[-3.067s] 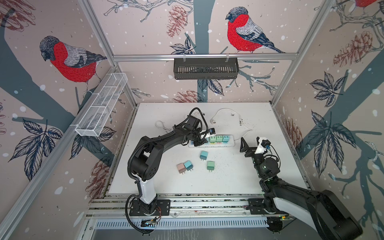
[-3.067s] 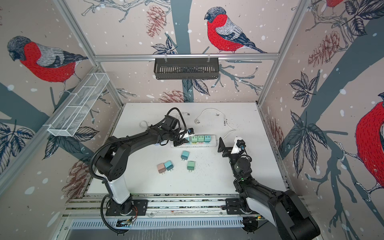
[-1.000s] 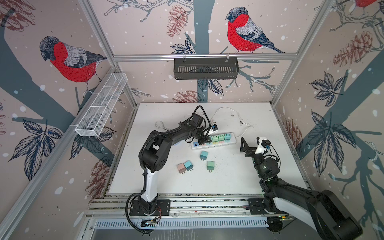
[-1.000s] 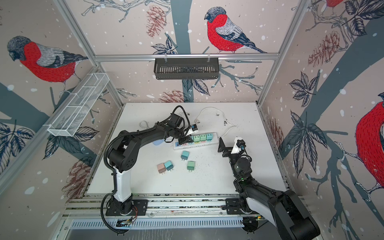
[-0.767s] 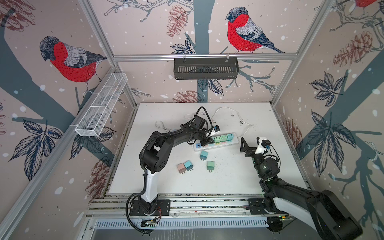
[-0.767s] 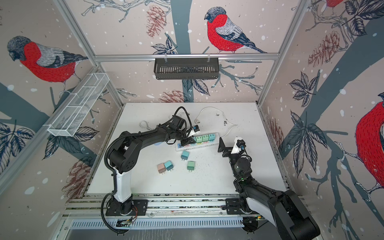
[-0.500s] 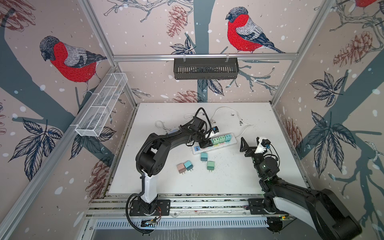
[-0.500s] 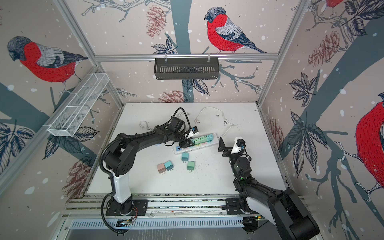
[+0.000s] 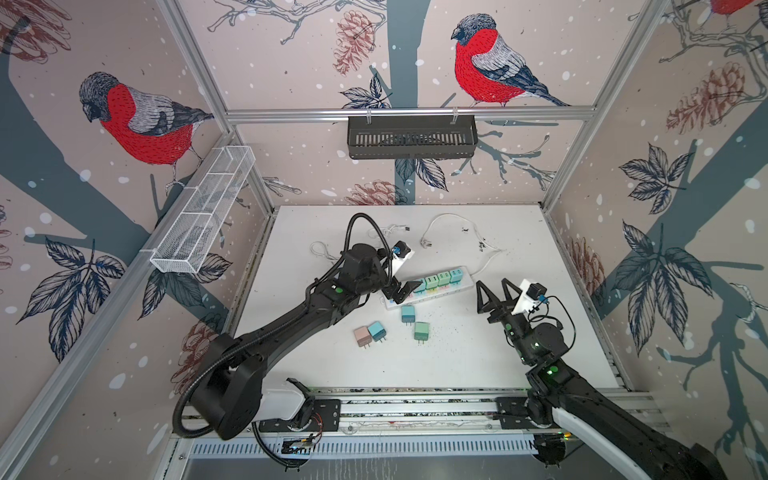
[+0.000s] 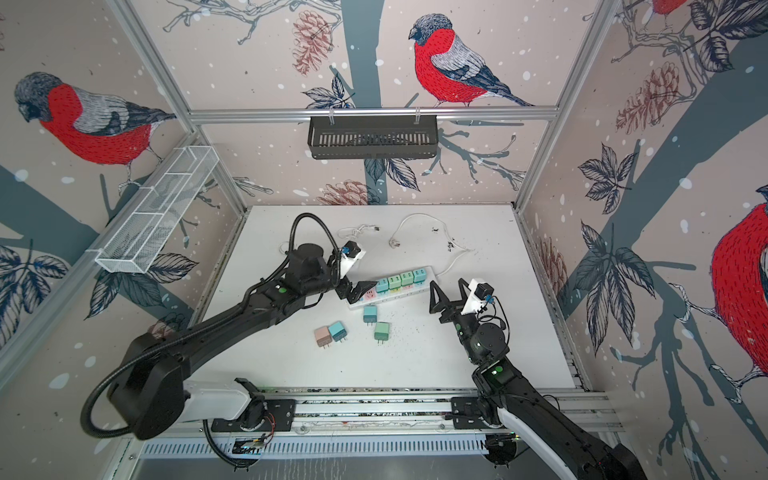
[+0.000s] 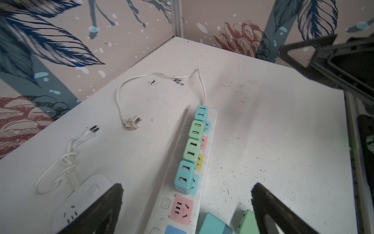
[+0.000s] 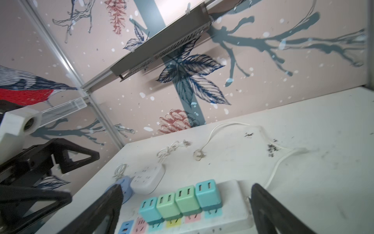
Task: Insert the plug
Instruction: 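Open the left gripper and raise it off the inserted teal plug, then move the right gripper down over a loose light-green plug while left draws back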
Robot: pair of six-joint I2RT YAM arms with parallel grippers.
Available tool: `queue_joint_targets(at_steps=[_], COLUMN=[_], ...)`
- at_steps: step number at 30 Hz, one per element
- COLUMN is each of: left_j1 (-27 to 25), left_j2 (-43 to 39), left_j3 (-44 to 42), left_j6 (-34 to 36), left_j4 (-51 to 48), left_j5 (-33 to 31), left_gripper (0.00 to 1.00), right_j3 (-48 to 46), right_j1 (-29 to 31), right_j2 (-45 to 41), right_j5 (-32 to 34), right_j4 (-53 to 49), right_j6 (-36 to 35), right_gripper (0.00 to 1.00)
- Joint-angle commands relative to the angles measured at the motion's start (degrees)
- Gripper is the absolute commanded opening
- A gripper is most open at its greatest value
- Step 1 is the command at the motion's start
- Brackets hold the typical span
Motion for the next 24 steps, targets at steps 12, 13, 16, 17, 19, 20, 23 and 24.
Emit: queue_joint_targets(at_steps=[12, 13, 16, 17, 19, 20, 23, 24], left_j1=[0.14, 0.16, 0.31, 0.32, 0.74, 1.05, 1.45, 1.58], left_j2=[-21.34, -23.92, -31.33, -33.55, -38.25, -40.03, -44.91, -46.11], left_j3=[-19.50, -19.91, -28.32, -31.86, -37.61, -39.00, -40.01, -40.10], left_j6=[-38.87, -43.98, -31.91, -28.64, -28.26, -28.19, -28.54, -28.69], left_j4=[7.16, 4.36, 14.54, 19.20, 23.70, 23.41, 18.02, 15.98], left_j5=[-41.78, -45.21, -41.37, -39.87, -40.97, -40.94, -45.43, -47.99], left_gripper=[0.98, 0.98, 0.98, 0.98, 0.98, 0.99, 0.99, 0.98], right_j3=[5.09, 5.51, 6.83, 7.10, 7.72, 7.93, 9.18, 9.67], right_j1=[26.50, 27.81, 30.22, 30.74, 31.82, 32.19, 33.08, 33.30], right_j2=[12.90, 14.50, 18.76, 20.10, 22.88, 23.94, 27.56, 28.65], right_j5=[15.29, 16.09, 17.86, 17.99, 18.03, 18.14, 18.74, 18.67], right_j4=[-9.75, -9.71, -9.26, -8.97, -8.08, -7.53, -6.72, -6.54], right_j6=[4.21, 4.30, 4.54, 4.63, 4.72, 4.60, 4.27, 4.22], right_gripper=[0.90, 0.90, 0.90, 0.90, 0.90, 0.90, 0.90, 0.90])
